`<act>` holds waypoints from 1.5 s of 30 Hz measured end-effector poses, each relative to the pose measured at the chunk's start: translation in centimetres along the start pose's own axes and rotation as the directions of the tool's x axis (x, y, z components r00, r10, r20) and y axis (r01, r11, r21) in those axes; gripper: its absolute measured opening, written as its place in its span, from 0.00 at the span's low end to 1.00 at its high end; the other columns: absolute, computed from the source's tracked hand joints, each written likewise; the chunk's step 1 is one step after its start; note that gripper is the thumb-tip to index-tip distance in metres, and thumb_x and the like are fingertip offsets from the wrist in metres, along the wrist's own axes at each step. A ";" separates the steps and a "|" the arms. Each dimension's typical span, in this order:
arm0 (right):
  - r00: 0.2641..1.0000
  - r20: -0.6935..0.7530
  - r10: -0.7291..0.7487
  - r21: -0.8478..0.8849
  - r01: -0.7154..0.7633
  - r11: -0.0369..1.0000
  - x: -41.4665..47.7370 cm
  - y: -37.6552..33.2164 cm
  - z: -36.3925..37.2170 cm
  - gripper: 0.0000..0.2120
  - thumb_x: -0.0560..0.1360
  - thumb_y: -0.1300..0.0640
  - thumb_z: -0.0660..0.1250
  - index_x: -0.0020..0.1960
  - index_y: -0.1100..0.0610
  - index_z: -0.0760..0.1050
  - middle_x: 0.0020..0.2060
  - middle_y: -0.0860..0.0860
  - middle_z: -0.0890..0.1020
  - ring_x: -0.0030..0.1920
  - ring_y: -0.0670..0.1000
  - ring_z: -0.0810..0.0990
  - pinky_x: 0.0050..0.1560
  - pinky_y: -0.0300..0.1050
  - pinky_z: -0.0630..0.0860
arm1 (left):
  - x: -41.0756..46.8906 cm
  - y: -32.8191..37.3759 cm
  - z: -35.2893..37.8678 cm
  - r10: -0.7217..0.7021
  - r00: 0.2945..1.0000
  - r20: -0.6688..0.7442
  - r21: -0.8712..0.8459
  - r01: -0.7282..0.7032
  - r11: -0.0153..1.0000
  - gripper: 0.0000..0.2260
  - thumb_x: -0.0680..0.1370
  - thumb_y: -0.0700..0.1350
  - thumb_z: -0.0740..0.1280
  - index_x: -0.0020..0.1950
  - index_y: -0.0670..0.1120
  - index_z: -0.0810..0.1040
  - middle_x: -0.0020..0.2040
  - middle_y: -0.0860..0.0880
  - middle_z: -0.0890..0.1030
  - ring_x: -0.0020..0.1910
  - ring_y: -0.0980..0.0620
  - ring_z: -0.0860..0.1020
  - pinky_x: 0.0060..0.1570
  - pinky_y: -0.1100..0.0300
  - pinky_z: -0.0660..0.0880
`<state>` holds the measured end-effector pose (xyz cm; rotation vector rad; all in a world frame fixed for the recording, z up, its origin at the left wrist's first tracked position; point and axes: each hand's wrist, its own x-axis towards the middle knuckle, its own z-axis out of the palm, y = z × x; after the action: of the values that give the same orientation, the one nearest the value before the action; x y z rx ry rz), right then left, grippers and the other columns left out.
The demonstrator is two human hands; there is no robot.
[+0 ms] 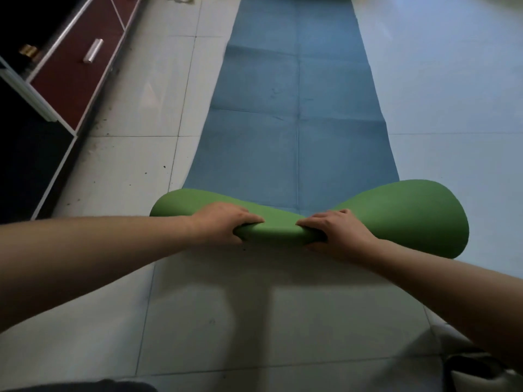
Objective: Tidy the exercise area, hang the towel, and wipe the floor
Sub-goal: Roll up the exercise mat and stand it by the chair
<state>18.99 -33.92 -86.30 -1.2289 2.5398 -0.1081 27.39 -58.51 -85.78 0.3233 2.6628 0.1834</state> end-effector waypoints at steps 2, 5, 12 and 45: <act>0.999 0.040 -0.032 0.001 0.032 0.999 -1.0 -0.9 0.1 0.25 0.71 0.44 0.68 0.67 0.44 0.69 0.62 0.44 0.76 0.63 0.50 0.73 0.55 0.44 0.67 | -1.7 0.4 0.8 0.018 0.999 0.040 -0.028 -0.017 0.999 0.28 0.74 0.48 0.68 0.73 0.56 0.64 0.69 0.52 0.71 0.66 0.50 0.70 0.59 0.60 0.68; 0.995 0.065 -0.074 -0.014 0.075 0.997 -1.9 -2.1 0.5 0.27 0.70 0.41 0.67 0.68 0.43 0.67 0.63 0.43 0.74 0.63 0.50 0.72 0.55 0.45 0.67 | -2.9 0.5 1.6 0.036 0.997 0.071 -0.072 -0.031 0.997 0.28 0.74 0.49 0.68 0.73 0.55 0.64 0.70 0.51 0.71 0.67 0.50 0.69 0.61 0.59 0.68; 0.999 -0.015 0.039 -0.015 -0.040 0.999 -0.7 -1.1 0.3 0.33 0.70 0.38 0.66 0.72 0.47 0.61 0.71 0.45 0.65 0.70 0.49 0.63 0.64 0.46 0.62 | -1.2 -1.3 0.5 0.009 0.997 -0.082 -0.053 -0.014 0.998 0.35 0.73 0.56 0.69 0.76 0.56 0.56 0.74 0.52 0.63 0.71 0.50 0.63 0.65 0.57 0.64; 0.865 -0.098 0.492 -0.152 -0.501 0.852 5.2 -1.1 10.0 0.35 0.71 0.34 0.36 0.75 0.44 0.49 0.76 0.50 0.50 0.76 0.57 0.46 0.64 0.73 0.37 | 4.6 -2.9 11.9 -0.217 0.976 -0.025 -0.105 0.213 0.971 0.34 0.69 0.68 0.31 0.74 0.61 0.34 0.76 0.54 0.34 0.76 0.51 0.36 0.67 0.32 0.41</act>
<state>19.88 -37.95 -96.85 -0.5812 2.8751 0.2057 28.14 -59.24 -98.87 -0.0025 2.6884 0.2565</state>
